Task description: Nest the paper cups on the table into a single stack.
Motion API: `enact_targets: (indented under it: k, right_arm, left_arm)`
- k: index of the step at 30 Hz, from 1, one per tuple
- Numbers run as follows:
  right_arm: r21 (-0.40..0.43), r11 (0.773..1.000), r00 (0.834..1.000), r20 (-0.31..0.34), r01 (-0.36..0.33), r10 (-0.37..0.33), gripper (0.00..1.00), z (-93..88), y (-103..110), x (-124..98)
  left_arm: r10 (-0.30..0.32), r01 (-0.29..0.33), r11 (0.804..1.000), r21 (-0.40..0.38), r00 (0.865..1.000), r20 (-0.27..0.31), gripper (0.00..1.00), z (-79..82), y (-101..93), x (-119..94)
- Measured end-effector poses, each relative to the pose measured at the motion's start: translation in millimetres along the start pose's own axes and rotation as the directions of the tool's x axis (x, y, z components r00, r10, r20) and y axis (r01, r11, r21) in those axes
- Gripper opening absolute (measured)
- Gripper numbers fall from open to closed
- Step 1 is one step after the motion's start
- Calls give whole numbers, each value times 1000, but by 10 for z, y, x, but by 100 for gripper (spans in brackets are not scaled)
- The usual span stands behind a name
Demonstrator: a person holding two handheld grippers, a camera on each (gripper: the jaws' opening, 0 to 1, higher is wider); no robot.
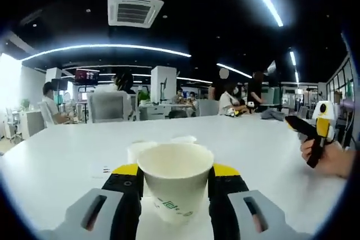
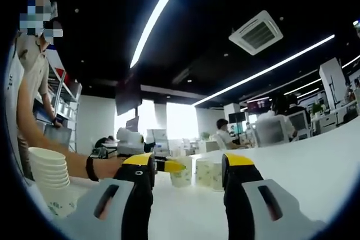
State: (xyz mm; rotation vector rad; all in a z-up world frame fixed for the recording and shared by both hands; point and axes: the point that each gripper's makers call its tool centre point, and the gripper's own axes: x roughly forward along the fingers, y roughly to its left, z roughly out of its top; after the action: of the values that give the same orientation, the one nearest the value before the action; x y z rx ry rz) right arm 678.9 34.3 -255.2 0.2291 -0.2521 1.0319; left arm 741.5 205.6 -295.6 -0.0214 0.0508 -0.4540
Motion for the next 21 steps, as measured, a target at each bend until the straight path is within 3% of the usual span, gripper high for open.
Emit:
enact_targets:
  k: [4, 9, 12, 15, 21]
  right_arm:
    - [-2, 1000, 1000, -1, 4, -4, 50, -3, -3, -1]
    - [-5, 1000, 1000, -9, 8, -8, 49, -18, 2, 8]
    - [-18, 1000, 1000, -13, 2, -2, 49, -15, 31, 22]
    - [-28, 1000, 1000, -10, 1, -1, 49, -5, 39, 20]
    - [-25, 1000, 1000, -12, 0, 0, 49, -6, 31, 13]
  left_arm:
    - [-62, 64, 998, -17, 996, 56, 49, 210, -243, -145]
    - [-133, 136, 990, -20, 983, 128, 48, 530, -551, -401]
    - [-190, 200, 979, -39, 966, 175, 48, 740, -820, -642]
    - [-236, 247, 968, -45, 955, 178, 48, 864, -1039, -858]
    - [-326, 351, 934, -65, 913, 245, 48, 1115, -1438, -1273]
